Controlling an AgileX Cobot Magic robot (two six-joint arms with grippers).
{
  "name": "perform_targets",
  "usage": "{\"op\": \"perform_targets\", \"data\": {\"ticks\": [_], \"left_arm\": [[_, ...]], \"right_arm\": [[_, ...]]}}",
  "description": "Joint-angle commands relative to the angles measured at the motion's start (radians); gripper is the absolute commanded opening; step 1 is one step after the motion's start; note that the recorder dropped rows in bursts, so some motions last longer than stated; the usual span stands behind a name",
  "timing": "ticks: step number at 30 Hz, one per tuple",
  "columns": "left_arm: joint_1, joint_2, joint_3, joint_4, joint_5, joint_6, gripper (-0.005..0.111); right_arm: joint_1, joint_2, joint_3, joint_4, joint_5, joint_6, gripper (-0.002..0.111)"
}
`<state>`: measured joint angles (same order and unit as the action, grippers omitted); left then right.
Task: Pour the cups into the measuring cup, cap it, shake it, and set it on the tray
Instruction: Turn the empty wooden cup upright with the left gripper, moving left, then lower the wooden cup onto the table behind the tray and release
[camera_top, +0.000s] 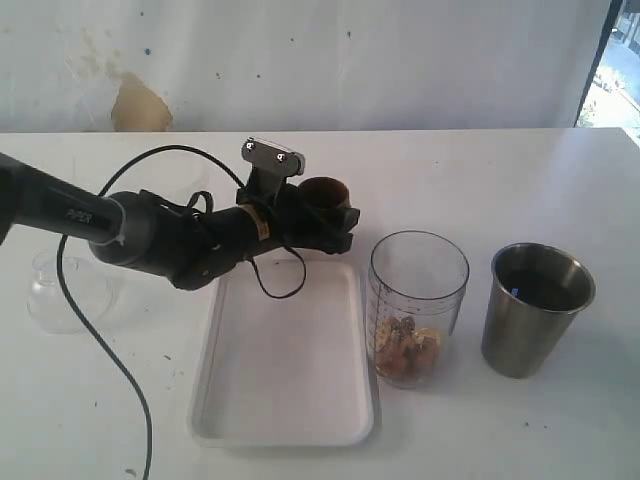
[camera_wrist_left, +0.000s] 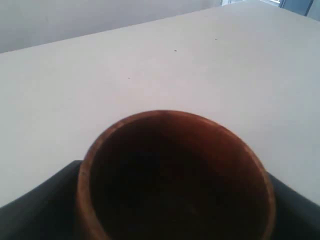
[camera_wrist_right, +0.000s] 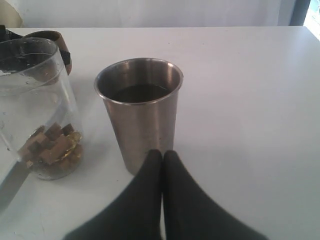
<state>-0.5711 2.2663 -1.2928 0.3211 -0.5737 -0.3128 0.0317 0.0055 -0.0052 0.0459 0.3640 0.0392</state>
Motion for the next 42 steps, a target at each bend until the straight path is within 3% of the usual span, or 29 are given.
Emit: {"op": "perform_targets", "data": {"ticks": [1, 5, 15, 18, 21, 25, 27, 42], "left_arm": [[0.000, -0.006, -0.032, 0.002, 0.056, 0.000, 0.000], [0.000, -0.006, -0.043, 0.002, 0.134, 0.000, 0.000], [0.000, -0.006, -0.043, 0.035, 0.071, -0.004, 0.005], [0.000, -0.006, -0.043, 0.039, 0.071, -0.002, 0.023], [0.000, -0.006, -0.043, 0.041, 0.071, -0.002, 0.049], [0.000, -0.006, -0.043, 0.041, 0.073, -0.002, 0.093], [0.000, -0.006, -0.043, 0.041, 0.083, -0.002, 0.106], [0.000, -0.024, -0.043, 0.041, 0.095, -0.002, 0.105]], "right_arm": [[-0.002, -0.005, 0.005, -0.002, -0.014, 0.000, 0.000], [-0.002, -0.005, 0.005, -0.002, -0.014, 0.000, 0.000], [-0.002, -0.005, 0.005, -0.002, -0.014, 0.000, 0.000], [-0.002, -0.005, 0.005, -0.002, -0.014, 0.000, 0.000], [-0.002, -0.005, 0.005, -0.002, -0.014, 0.000, 0.000], [-0.002, -0.005, 0.005, -0.002, -0.014, 0.000, 0.000], [-0.002, -0.005, 0.005, -0.002, -0.014, 0.000, 0.000], [-0.002, -0.005, 0.005, -0.002, -0.014, 0.000, 0.000]]}}
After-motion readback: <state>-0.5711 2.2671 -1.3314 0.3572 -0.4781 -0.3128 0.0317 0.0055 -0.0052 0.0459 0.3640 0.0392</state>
